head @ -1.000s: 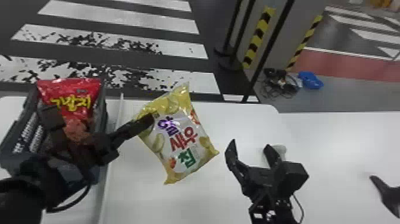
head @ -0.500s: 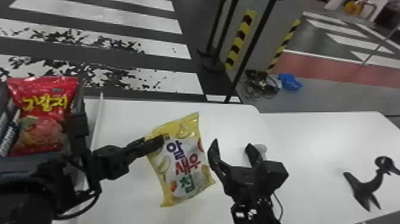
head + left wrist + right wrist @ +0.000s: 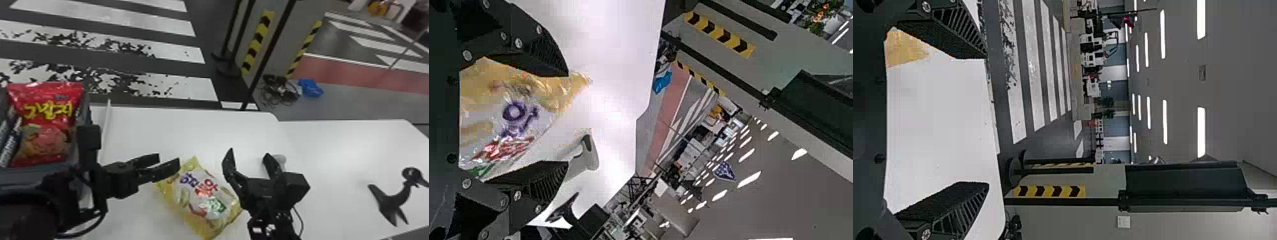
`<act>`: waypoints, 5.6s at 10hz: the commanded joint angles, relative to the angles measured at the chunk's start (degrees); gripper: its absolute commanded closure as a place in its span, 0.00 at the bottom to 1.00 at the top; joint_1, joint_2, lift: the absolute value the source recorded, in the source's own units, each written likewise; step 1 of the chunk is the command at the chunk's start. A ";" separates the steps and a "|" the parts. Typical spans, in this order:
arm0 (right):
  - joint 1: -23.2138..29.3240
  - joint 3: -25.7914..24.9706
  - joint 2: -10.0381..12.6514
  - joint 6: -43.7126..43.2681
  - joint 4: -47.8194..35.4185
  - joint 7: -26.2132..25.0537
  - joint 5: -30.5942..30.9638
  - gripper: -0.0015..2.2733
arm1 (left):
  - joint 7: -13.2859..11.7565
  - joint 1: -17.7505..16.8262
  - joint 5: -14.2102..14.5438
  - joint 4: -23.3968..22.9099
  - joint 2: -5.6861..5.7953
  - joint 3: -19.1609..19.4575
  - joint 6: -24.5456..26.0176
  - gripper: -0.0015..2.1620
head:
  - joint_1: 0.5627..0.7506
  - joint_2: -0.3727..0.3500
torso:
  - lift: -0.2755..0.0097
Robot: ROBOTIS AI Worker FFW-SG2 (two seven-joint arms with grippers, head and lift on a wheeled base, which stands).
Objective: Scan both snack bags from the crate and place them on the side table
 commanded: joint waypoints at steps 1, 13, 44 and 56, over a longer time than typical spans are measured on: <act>0.00 0.01 0.05 0.11 0.00 0.00 -0.03 0.04 | 0.20 -0.29 -0.25 -1.06 0.13 0.27 0.05 0.02 | 0.70 0.03 | 0.63; -1.49 -0.35 0.05 4.16 0.70 0.96 -3.11 0.03 | 15.23 25.90 -16.25 -33.58 5.23 15.83 -25.09 0.02 | 0.70 0.27 | 0.63; -21.53 -28.38 -1.41 76.05 11.78 24.70 -24.73 0.96 | 17.42 34.78 -15.64 -32.00 3.91 19.08 -29.48 0.04 | 0.70 0.37 | 0.63; -16.87 -12.56 -2.99 32.63 0.26 13.88 8.58 0.99 | 17.60 34.69 -15.46 -31.73 3.91 19.34 -29.48 0.04 | 0.70 0.19 | 0.63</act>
